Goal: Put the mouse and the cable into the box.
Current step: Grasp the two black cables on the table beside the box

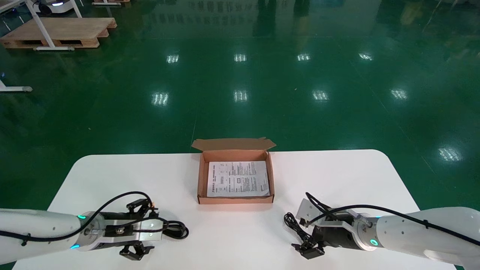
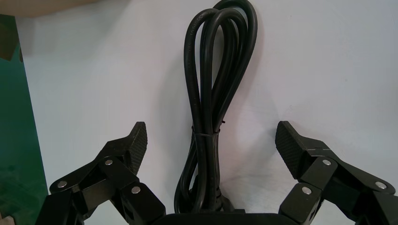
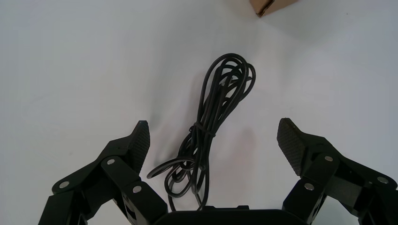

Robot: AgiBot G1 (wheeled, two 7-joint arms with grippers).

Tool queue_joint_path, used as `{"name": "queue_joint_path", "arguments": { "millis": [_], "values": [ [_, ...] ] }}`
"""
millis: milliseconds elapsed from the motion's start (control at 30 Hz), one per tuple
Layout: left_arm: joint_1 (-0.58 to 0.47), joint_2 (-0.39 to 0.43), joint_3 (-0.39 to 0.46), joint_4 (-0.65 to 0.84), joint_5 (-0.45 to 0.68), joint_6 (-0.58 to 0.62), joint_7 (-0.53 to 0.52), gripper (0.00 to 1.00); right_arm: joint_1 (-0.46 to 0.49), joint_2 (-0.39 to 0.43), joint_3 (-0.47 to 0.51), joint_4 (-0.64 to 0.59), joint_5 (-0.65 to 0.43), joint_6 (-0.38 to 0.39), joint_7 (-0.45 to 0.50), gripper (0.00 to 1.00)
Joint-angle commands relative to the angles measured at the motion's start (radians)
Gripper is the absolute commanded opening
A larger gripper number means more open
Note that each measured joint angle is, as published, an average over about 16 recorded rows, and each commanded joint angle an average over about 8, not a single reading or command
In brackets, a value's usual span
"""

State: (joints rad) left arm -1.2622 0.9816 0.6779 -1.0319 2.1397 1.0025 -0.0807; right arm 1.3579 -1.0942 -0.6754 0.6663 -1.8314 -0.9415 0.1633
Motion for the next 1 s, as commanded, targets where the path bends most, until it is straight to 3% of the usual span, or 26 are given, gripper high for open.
{"name": "queue_joint_path", "arguments": {
  "millis": [33, 67, 100, 133, 1000],
  "values": [
    [0.000, 0.000, 0.000, 0.000, 0.000, 0.000, 0.000, 0.12, 0.005, -0.004, -0.001, -0.011, -0.005, 0.004, -0.001, 0.29],
    [0.000, 0.000, 0.000, 0.000, 0.000, 0.000, 0.000, 0.00, 0.005, -0.003, -0.001, -0.010, -0.003, 0.004, -0.001, 0.17],
    [0.000, 0.000, 0.000, 0.000, 0.000, 0.000, 0.000, 0.00, 0.005, -0.003, 0.000, -0.009, -0.003, 0.003, -0.001, 0.05],
    [0.000, 0.000, 0.000, 0.000, 0.000, 0.000, 0.000, 0.00, 0.004, -0.002, 0.000, -0.007, -0.002, 0.003, -0.001, 0.00],
    [0.000, 0.000, 0.000, 0.000, -0.001, 0.000, 0.000, 0.00, -0.003, 0.004, 0.002, 0.008, 0.005, -0.003, -0.001, 0.00]
  ]
}}
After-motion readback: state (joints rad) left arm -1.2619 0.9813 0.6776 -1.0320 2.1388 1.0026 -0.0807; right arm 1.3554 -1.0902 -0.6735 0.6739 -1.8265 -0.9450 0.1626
